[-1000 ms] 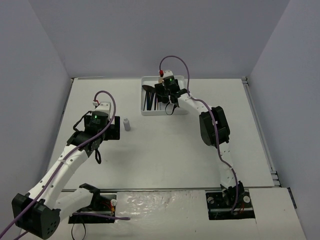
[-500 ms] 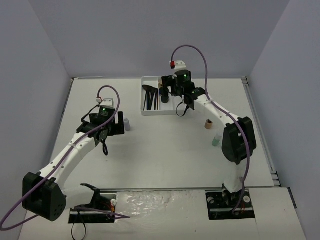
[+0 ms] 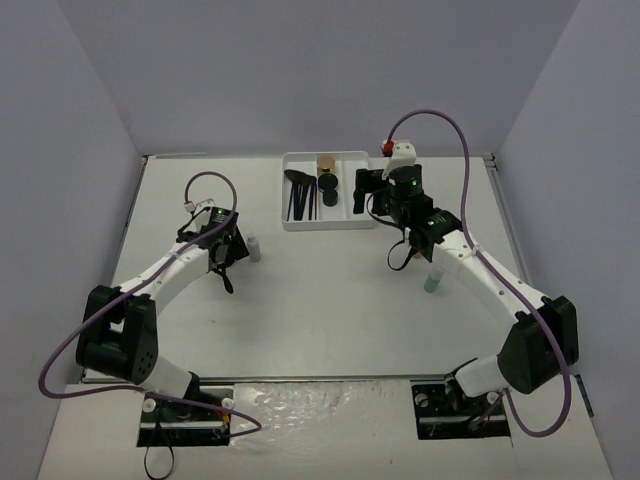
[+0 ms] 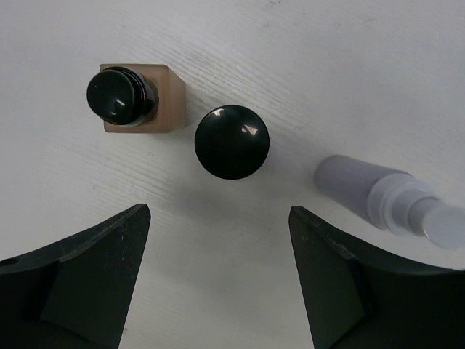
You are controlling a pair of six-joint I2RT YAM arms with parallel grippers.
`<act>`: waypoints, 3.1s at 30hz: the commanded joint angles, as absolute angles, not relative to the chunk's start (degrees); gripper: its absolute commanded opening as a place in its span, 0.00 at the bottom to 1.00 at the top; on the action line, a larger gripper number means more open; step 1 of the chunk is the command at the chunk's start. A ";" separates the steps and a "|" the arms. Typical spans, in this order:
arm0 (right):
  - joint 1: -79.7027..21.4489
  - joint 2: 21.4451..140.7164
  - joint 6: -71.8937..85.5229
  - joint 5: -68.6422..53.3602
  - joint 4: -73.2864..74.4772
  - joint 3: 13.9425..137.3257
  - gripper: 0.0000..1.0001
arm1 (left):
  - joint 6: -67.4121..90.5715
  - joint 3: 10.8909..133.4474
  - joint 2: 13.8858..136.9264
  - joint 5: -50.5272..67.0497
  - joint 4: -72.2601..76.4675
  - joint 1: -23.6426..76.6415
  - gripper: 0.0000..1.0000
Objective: Organize the makeup
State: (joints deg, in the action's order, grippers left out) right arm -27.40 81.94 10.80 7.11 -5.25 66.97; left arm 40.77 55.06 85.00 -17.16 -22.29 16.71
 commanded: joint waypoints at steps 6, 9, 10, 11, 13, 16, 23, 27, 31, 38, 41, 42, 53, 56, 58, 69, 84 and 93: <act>-26.89 76.27 12.47 7.11 -8.44 63.26 0.93 | 48.44 59.23 89.70 -21.71 -15.24 15.49 0.69; -26.89 75.28 12.57 7.01 -8.32 62.22 0.93 | 49.52 59.73 91.75 -22.17 -14.78 15.19 0.69; -26.89 75.07 12.57 6.85 -8.28 61.93 0.93 | 49.73 59.81 92.05 -22.22 -14.53 15.02 0.69; -26.89 74.75 12.57 6.77 -8.22 61.70 0.94 | 49.97 59.85 92.33 -22.42 -14.28 14.90 0.68; -26.89 74.26 12.62 6.55 -8.12 61.45 0.94 | 50.26 59.80 92.78 -22.86 -13.67 14.64 0.68; -26.89 73.92 12.66 6.33 -8.00 61.09 0.93 | 50.62 59.99 93.82 -22.55 -13.27 13.97 0.68; -26.89 74.36 12.95 4.37 -8.09 60.79 0.94 | 51.39 61.90 96.85 -22.41 -13.39 13.57 0.68; -26.90 74.27 12.92 3.74 -8.03 60.48 0.94 | 51.79 62.87 98.30 -22.32 -13.53 13.36 0.67; -26.89 73.82 12.87 3.92 -8.09 59.80 0.94 | 52.18 63.23 99.07 -22.32 -13.90 13.36 0.55; -26.89 73.69 12.78 4.31 -8.09 59.80 0.94 | 52.95 61.40 96.25 -21.89 -16.96 13.45 0.26; -26.89 73.87 13.03 4.31 -8.09 59.92 0.94 | 52.53 59.37 91.60 -21.40 -19.71 13.45 0.14; -26.89 73.94 13.14 4.31 -8.09 59.96 0.94 | 52.06 58.57 89.82 -20.91 -20.51 13.47 0.12; -26.63 73.47 13.36 4.81 -7.61 60.29 0.96 | 38.48 55.83 72.59 -11.76 -23.84 23.66 0.04; -26.63 72.93 13.33 5.06 -7.10 60.15 0.96 | 36.62 60.49 75.38 -11.51 -23.17 31.24 0.04; -26.63 72.51 13.33 5.41 -6.63 59.91 0.96 | 35.38 64.23 79.52 -10.56 -22.16 34.94 0.04; -26.48 68.66 12.83 7.63 -3.62 58.33 0.96 | 27.60 87.84 108.16 -6.02 -18.90 41.28 0.05; -26.28 65.24 13.77 8.69 -1.72 55.30 0.95 | 21.64 106.96 118.82 -7.05 -23.37 39.63 0.04; -26.28 61.88 14.33 8.68 -0.22 54.07 0.96 | 20.28 120.48 128.51 -2.80 -26.23 36.15 0.05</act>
